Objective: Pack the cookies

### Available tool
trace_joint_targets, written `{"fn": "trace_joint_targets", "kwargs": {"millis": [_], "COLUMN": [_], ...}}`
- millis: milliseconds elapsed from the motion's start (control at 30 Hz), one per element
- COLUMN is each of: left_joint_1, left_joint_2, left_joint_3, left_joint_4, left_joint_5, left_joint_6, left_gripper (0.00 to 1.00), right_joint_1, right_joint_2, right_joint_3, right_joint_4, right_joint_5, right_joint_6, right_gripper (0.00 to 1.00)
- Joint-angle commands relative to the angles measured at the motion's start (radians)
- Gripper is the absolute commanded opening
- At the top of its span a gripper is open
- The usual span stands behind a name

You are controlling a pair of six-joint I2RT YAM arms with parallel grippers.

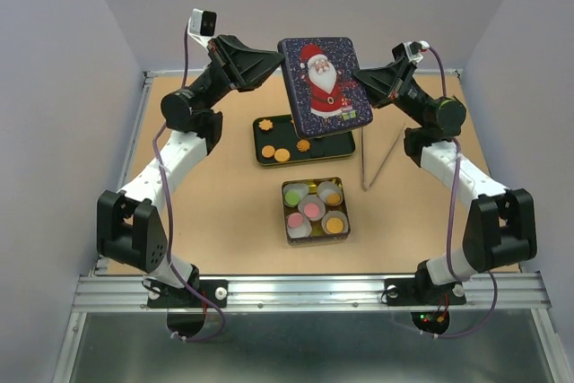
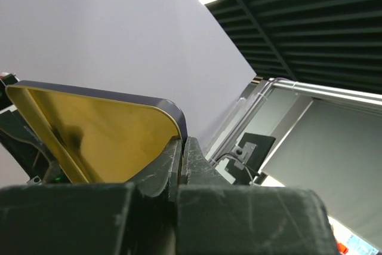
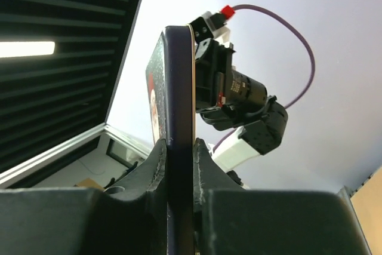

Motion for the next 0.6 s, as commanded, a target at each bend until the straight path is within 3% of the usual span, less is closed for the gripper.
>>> {"fn": "trace_joint_targets", "kwargs": {"millis": [0, 33, 167, 200, 367, 533, 567], "left_joint_1": [-0.019, -0.017, -0.008, -0.008, -0.003, 0.0, 0.0], "left_joint_2": [0.054, 0.061, 0.087, 0.094, 0.093, 0.015, 0.003], "left_joint_3": [-0.054, -0.062, -0.108, -0.119, -0.172, -0.171, -0.163], "left_joint_4": [0.102, 0.116, 0.205, 0.217, 0.185, -0.103, -0.167], "left_joint_5": [0.08, 0.079, 0.08, 0.079, 0.082, 0.097, 0.099], "left_joint_6": [0.044, 0.032, -0.022, -0.031, -0.005, 0.192, 0.293], "left_gripper": [0.0, 0.02, 0.31, 0.34, 0.37, 0.38, 0.38], "right_joint_1": [0.045, 0.046, 0.046, 0.046, 0.046, 0.046, 0.046], "right_joint_2": [-0.077, -0.081, -0.083, -0.083, -0.068, -0.061, -0.061], "right_joint_3": [0.016, 0.016, 0.016, 0.015, 0.037, 0.088, 0.09], "right_joint_4": [0.561, 0.561, 0.561, 0.561, 0.561, 0.553, 0.55], "right_joint_5": [-0.047, -0.046, -0.038, -0.036, -0.024, -0.039, -0.039], "right_joint_6": [0.022, 0.022, 0.029, 0.03, 0.05, 0.064, 0.061], "right_gripper": [0.04, 0.04, 0.01, 0.01, 0.0, 0.01, 0.0]}}
